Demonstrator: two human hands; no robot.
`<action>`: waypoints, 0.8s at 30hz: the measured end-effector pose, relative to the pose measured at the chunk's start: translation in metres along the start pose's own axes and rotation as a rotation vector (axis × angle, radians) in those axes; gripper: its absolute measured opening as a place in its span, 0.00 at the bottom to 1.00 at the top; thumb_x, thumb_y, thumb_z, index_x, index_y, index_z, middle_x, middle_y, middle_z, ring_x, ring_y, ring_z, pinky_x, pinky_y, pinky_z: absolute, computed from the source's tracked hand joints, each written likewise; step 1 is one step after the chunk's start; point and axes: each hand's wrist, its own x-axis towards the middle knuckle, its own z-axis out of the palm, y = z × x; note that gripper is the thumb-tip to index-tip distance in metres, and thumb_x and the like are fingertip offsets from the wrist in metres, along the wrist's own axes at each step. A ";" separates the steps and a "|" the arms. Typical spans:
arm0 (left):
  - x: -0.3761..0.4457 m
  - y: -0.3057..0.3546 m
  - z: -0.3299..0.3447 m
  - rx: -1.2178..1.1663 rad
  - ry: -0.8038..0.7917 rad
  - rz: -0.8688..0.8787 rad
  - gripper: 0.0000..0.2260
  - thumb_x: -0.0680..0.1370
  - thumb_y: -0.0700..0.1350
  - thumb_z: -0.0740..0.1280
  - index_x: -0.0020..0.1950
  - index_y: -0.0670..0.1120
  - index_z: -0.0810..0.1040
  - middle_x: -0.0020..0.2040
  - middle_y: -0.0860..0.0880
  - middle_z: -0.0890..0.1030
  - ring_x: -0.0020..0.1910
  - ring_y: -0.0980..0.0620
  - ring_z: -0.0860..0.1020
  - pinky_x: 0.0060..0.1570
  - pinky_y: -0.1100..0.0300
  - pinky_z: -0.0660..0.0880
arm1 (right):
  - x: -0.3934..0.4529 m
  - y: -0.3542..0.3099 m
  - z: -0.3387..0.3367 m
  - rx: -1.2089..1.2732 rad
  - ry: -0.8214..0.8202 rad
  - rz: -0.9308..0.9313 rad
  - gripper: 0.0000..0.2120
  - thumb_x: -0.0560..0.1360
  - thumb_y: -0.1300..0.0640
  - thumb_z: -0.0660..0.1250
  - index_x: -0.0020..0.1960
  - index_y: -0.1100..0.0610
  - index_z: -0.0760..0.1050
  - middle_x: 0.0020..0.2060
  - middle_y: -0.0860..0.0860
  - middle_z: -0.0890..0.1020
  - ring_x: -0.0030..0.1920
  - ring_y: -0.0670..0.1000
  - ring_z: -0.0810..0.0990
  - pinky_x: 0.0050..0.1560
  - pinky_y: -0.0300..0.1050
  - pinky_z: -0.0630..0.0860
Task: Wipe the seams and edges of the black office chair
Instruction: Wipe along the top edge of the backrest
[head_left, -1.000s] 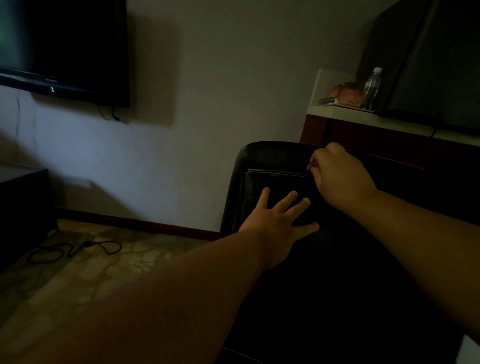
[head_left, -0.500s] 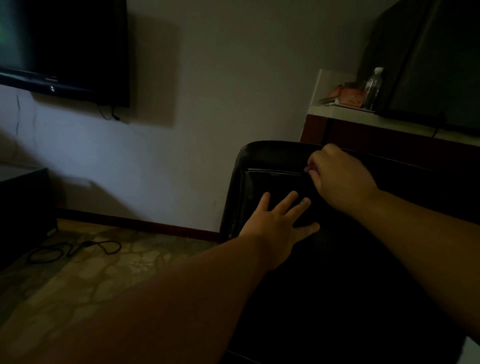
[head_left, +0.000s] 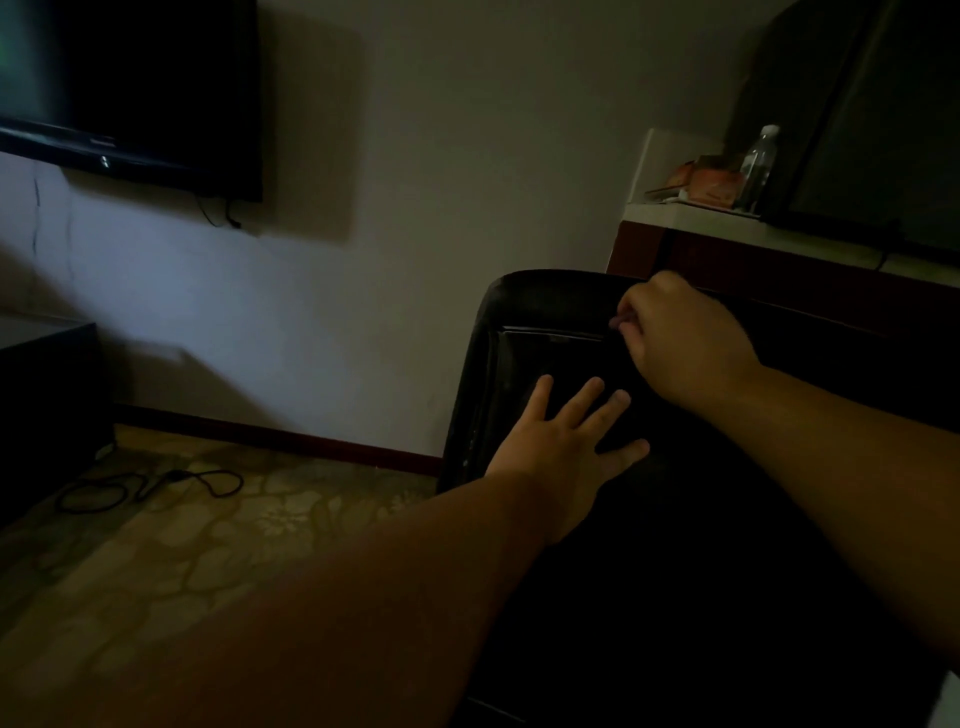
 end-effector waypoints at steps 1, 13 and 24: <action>0.000 0.000 0.001 -0.003 0.007 0.003 0.34 0.84 0.54 0.58 0.81 0.60 0.37 0.80 0.45 0.30 0.79 0.40 0.31 0.73 0.31 0.35 | -0.001 -0.002 0.003 0.001 -0.004 0.000 0.08 0.80 0.54 0.63 0.56 0.54 0.77 0.54 0.53 0.74 0.48 0.53 0.78 0.47 0.51 0.78; -0.004 -0.003 0.001 -0.020 0.016 0.007 0.33 0.85 0.53 0.57 0.82 0.60 0.38 0.81 0.45 0.31 0.79 0.40 0.32 0.75 0.33 0.36 | 0.003 -0.013 0.009 0.002 -0.099 -0.099 0.07 0.80 0.54 0.63 0.56 0.53 0.76 0.54 0.52 0.73 0.48 0.53 0.76 0.46 0.48 0.75; -0.008 -0.005 0.007 -0.003 0.003 0.024 0.35 0.84 0.51 0.58 0.81 0.61 0.37 0.81 0.46 0.32 0.79 0.42 0.31 0.73 0.31 0.34 | 0.006 -0.018 0.012 0.011 -0.026 -0.072 0.07 0.80 0.56 0.64 0.57 0.55 0.76 0.55 0.53 0.74 0.49 0.53 0.77 0.46 0.46 0.74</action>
